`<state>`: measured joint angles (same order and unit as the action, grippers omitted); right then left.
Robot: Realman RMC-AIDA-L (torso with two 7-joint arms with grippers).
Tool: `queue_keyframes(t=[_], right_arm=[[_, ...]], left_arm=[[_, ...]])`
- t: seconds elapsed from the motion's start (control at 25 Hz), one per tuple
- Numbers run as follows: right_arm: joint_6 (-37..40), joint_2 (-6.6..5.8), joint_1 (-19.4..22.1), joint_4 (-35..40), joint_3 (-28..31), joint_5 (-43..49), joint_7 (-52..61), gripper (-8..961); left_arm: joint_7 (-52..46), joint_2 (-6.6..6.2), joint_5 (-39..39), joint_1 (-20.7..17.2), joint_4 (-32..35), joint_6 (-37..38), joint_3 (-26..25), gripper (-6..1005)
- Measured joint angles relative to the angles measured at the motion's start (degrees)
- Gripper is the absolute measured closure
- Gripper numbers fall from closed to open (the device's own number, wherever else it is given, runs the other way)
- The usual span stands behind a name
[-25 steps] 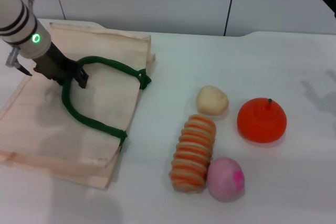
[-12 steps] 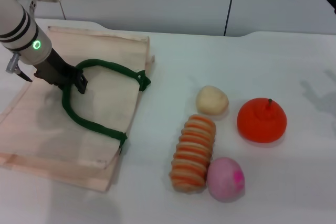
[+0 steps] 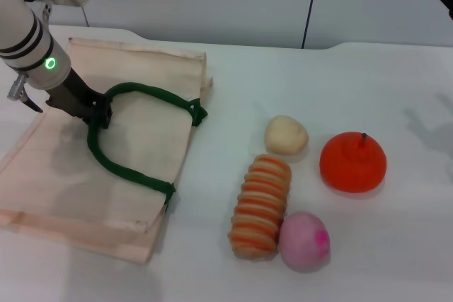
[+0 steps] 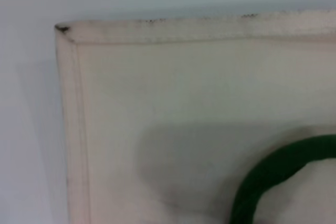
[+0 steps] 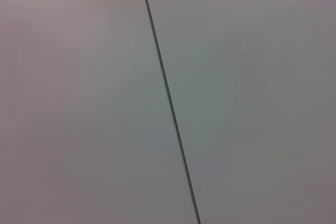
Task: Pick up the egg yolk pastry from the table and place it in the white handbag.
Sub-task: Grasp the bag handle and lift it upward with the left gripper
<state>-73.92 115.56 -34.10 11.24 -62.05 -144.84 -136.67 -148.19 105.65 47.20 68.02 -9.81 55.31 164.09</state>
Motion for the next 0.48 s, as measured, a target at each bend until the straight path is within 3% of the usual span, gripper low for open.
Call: queue_keyframes(t=[0.48], right_arm=[[0.0,0.02,0.0,-0.2,0.0,0.0,0.0,73]], left_arm=[[0.5,0.38,0.0,-0.5,0.1,-1.9,0.0,824]])
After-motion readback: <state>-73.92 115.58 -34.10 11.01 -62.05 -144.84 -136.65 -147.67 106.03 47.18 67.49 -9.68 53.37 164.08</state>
